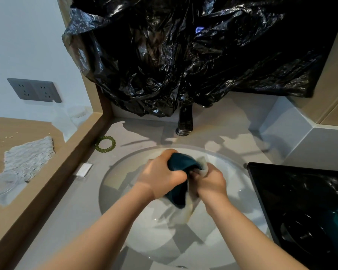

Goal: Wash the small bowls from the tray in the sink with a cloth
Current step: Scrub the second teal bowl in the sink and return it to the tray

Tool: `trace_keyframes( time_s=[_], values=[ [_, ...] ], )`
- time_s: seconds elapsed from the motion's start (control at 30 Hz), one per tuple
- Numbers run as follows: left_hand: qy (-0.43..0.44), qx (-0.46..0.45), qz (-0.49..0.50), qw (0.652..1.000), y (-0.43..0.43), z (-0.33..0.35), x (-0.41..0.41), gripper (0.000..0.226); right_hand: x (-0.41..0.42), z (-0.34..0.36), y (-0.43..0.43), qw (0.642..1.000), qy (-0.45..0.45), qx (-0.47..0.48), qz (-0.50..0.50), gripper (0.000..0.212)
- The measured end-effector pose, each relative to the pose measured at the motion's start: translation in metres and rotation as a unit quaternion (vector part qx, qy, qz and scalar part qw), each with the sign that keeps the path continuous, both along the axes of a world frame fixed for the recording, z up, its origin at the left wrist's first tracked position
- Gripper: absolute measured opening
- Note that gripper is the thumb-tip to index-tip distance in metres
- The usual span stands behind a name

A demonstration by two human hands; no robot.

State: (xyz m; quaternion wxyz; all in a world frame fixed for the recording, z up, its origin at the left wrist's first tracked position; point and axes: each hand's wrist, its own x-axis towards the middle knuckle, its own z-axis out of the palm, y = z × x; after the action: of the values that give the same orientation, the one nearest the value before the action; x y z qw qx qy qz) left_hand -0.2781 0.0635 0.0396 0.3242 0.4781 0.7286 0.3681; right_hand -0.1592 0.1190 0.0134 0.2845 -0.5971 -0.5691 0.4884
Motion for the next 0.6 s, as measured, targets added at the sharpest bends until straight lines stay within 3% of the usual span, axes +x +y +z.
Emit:
trace_keyframes(
  time_s=[0.13,0.27,0.37,0.47,0.53,0.6],
  values=[
    [0.024,-0.047,-0.044,0.998,0.002,0.001,-0.002,0.04,0.003,0.022,-0.004,0.966,-0.138,0.161,0.151,0.009],
    [0.038,-0.057,-0.039,0.997,-0.001,-0.004,0.006,0.04,0.008,0.025,-0.008,0.89,-0.264,0.259,0.268,0.041],
    [-0.002,-0.007,0.019,1.0,-0.006,-0.01,0.015,0.044,0.009,0.018,-0.001,0.938,-0.186,0.221,0.191,0.043],
    [-0.063,0.078,0.099,0.99,-0.007,-0.011,0.02,0.049,0.004,0.002,0.001,0.994,-0.067,0.086,0.025,0.017],
    [-0.081,0.124,0.141,0.979,-0.006,-0.011,0.023,0.049,-0.003,-0.004,-0.003,0.994,0.067,-0.056,-0.061,0.017],
    [-0.123,0.167,0.178,0.962,-0.007,-0.014,0.027,0.047,-0.01,-0.004,-0.008,0.958,0.192,-0.2,-0.076,0.02]
  ],
)
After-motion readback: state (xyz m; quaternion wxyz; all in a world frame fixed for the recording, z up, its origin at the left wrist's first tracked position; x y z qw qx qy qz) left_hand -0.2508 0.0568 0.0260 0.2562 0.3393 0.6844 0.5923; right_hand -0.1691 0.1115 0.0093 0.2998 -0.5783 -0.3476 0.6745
